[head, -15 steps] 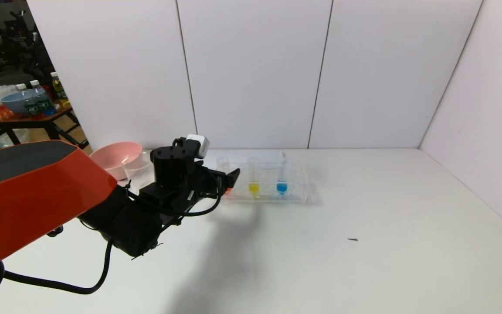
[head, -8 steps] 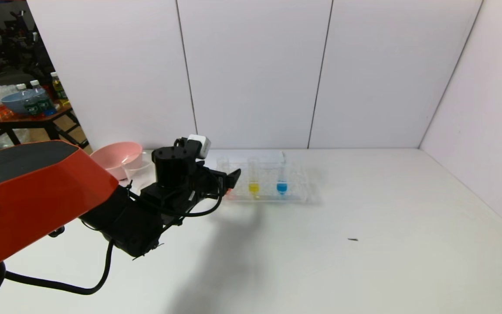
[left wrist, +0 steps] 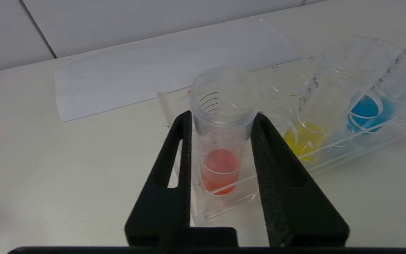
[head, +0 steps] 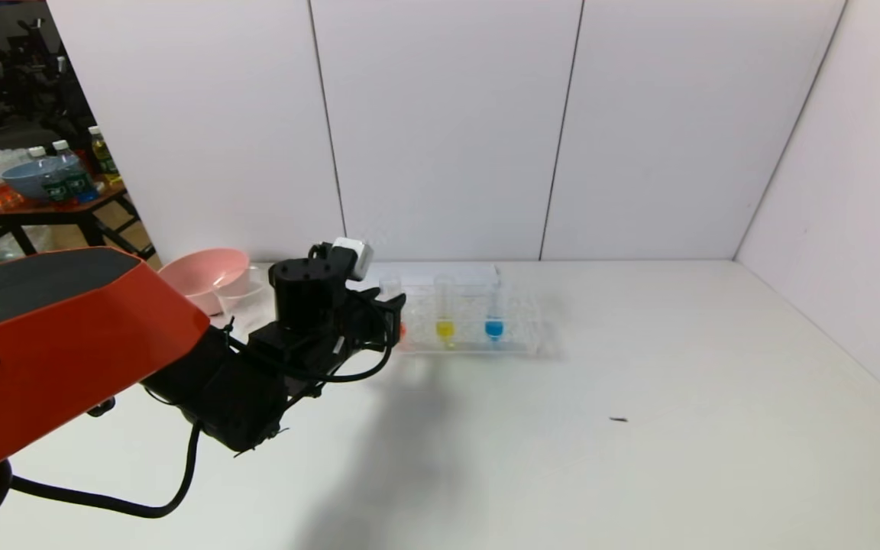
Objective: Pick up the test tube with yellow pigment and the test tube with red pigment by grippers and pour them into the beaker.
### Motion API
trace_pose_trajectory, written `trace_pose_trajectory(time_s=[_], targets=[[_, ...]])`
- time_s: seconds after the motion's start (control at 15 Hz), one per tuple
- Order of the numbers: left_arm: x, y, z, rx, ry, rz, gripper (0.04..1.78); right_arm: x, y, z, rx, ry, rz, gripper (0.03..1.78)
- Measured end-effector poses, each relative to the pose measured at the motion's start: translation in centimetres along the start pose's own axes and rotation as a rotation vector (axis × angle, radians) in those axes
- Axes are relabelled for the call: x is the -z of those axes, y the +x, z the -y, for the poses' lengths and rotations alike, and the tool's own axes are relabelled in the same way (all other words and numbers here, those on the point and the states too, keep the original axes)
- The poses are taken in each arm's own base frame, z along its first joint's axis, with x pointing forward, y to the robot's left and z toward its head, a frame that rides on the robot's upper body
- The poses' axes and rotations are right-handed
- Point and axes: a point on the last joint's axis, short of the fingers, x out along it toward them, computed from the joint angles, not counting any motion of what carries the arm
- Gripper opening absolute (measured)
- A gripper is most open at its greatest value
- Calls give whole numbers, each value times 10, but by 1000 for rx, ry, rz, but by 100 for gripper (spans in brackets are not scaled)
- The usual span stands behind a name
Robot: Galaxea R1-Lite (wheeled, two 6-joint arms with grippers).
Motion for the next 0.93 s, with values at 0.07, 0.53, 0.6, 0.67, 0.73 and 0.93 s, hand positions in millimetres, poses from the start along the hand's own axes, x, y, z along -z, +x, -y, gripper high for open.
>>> trace_pose_trajectory(time_s=[0.07, 0.53, 0.6, 0.67, 0.73, 0.93], targets=[[0, 0, 0, 0, 0, -1, 46, 0, 0, 0, 0, 0, 0, 170], [1, 0, 1, 0, 5, -1, 44, 0, 0, 0, 0, 0, 0, 170], [1, 0, 1, 1, 5, -1, 44, 0, 0, 0, 0, 0, 0, 170], [0, 0, 1, 2, 6, -1, 44, 0, 0, 0, 0, 0, 0, 170], [0, 0, 1, 2, 6, 0, 44, 0, 0, 0, 0, 0, 0, 170], [-1, -1, 1, 3, 9, 2, 44, 0, 0, 0, 0, 0, 0, 170]])
